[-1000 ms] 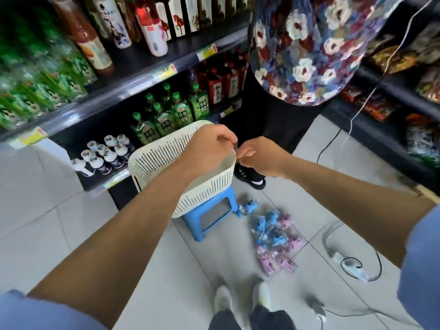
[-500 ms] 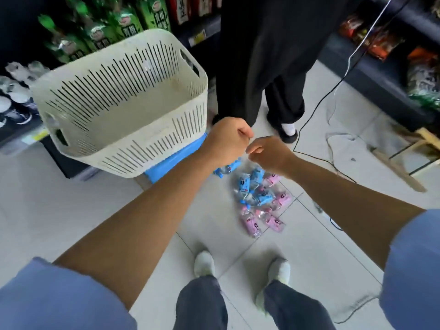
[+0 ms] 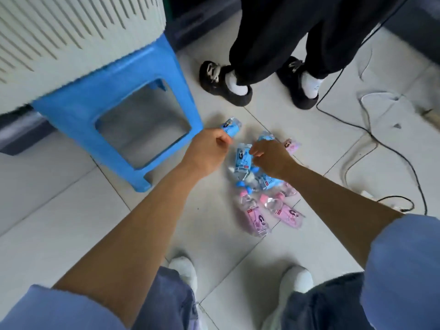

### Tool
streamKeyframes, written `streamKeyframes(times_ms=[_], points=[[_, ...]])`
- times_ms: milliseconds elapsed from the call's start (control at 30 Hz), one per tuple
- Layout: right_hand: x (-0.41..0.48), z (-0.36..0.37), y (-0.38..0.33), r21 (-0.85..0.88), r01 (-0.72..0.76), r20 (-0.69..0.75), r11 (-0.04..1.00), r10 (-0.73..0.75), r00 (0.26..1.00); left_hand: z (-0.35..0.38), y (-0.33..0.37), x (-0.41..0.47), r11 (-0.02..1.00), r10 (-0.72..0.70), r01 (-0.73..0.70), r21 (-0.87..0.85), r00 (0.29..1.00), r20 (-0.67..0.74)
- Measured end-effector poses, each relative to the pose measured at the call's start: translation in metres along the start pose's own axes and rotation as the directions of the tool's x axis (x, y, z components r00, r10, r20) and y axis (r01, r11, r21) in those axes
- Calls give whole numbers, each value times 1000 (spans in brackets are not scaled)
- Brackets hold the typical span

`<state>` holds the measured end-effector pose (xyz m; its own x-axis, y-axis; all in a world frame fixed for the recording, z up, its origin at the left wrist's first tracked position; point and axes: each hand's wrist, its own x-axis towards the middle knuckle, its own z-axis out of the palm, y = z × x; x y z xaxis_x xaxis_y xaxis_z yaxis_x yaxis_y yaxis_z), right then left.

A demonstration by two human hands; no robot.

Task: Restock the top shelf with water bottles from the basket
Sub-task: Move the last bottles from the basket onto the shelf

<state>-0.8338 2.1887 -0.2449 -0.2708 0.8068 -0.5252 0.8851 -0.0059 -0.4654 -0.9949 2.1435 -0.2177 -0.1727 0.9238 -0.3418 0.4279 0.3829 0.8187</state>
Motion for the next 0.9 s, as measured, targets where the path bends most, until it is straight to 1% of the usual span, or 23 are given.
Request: streamKeyframes(times_ms=[100,167,233,267,367,467,567,633,700,833,900], points=[[33,32,26,-72,13,15,997,-12,1000,17,-32,26,998,15,-12,59,999,-40],[52,49,37,-133,23,9,991,-22,1000,22,-40,43,988,32,-29,155,999,-18],[70,63,45,-259,50,33,965,-43,999,23,-41,58,970,77,-71,231,997,-17],[79,69,48,-345,80,61,935,-62,996,23,-39,64,966,98,-89,245,995,-23],[99,85,54,-599,192,147,778,-129,981,21,-35,70,960,124,-113,257,992,-28],[114,104,62,-769,307,228,561,-208,951,18,-34,67,954,148,-136,267,989,-25],[126,124,71,-846,360,286,393,-236,929,11,-37,60,944,161,-145,297,987,-28],[134,135,76,-877,371,308,306,-236,922,7,-41,56,941,158,-144,305,987,-20],[142,141,76,-891,363,309,272,-221,925,3,-44,54,945,153,-143,295,988,-11],[157,144,72,-907,342,307,247,-168,937,3,-50,61,945,136,-128,302,991,-6],[163,140,71,-907,361,327,217,-176,928,4,-56,66,947,109,-101,305,994,-10]])
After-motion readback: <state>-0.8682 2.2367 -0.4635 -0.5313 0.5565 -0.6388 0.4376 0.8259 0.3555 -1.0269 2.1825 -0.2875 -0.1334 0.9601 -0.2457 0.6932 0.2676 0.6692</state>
